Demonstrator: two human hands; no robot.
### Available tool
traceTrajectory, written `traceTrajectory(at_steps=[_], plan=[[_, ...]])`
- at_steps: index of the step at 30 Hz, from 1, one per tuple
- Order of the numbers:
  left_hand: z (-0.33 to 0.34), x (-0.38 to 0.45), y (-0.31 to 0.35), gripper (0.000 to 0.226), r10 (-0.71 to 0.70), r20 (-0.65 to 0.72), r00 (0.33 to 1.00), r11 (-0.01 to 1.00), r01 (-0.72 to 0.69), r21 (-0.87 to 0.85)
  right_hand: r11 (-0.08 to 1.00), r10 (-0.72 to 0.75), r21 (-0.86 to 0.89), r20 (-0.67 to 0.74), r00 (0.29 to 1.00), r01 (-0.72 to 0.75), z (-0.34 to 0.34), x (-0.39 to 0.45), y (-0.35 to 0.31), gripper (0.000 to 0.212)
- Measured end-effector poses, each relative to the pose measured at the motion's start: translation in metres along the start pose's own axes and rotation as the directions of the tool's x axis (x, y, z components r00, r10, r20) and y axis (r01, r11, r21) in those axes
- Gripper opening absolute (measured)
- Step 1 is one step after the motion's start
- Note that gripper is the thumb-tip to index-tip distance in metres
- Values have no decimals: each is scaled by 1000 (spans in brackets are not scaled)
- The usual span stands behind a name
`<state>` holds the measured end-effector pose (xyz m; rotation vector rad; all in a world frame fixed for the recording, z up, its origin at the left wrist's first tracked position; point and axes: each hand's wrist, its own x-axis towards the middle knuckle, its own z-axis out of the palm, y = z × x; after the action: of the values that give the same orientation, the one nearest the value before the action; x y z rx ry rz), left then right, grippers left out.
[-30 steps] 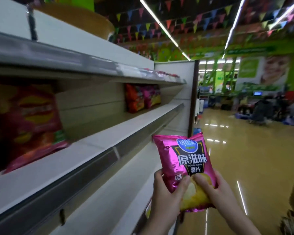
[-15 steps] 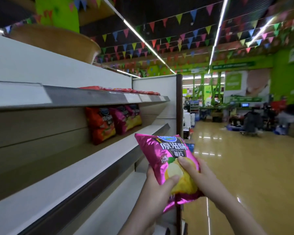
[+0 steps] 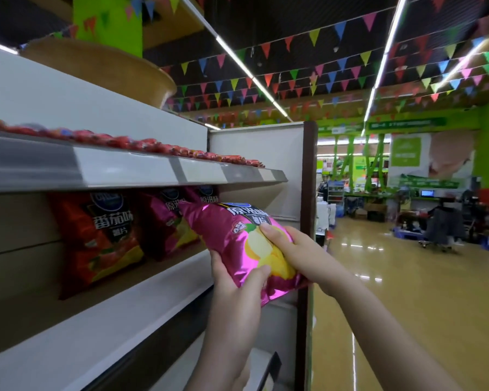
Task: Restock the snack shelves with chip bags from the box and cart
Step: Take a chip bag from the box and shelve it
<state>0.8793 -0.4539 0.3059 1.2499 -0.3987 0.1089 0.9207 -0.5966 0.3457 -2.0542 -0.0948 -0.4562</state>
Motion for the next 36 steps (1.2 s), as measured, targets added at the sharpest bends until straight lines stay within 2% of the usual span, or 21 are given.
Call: traceTrajectory(at_steps=[5,7,10,12,15,16,18,25,27,28,30,33,36], plan=[[27,77,-24,93,-3,-177,984,1000,8,29,997,-82,19,92,992,80,-5,90,36,91],[32,108,-33,94,-30,-226,974,995,50,84,994,-108,20,132,985,106,-2,125,49,85],[31,150,-41,89,-70,-328,942,970,141,200,986,-161,71,152,975,151,10,177,66,62],[29,176,-43,69,-100,-410,907,932,229,280,982,-178,97,153,972,165,21,213,78,53],[24,213,-47,36,-148,-511,847,863,363,353,979,-162,147,152,975,139,39,256,95,60],[23,223,-49,29,-151,-539,828,829,403,387,982,-145,145,166,975,121,45,268,101,57],[19,244,-58,23,-142,-576,805,753,466,465,988,-114,127,200,973,89,55,286,111,36],[7,288,-73,45,-105,-626,773,508,583,634,970,-166,220,285,944,104,63,312,123,18],[10,292,-70,48,-38,-616,787,437,568,698,976,-140,205,317,938,77,60,311,123,42],[10,293,-70,49,-14,-604,796,401,558,726,978,-116,205,350,929,45,58,309,124,41],[11,294,-73,53,3,-568,823,359,529,769,979,-112,201,367,924,39,58,310,127,28],[11,297,-79,59,-3,-524,852,307,499,810,977,-108,209,311,944,43,59,312,128,19],[10,300,-83,59,-30,-514,858,268,502,822,975,-91,222,299,950,23,59,311,128,24]])
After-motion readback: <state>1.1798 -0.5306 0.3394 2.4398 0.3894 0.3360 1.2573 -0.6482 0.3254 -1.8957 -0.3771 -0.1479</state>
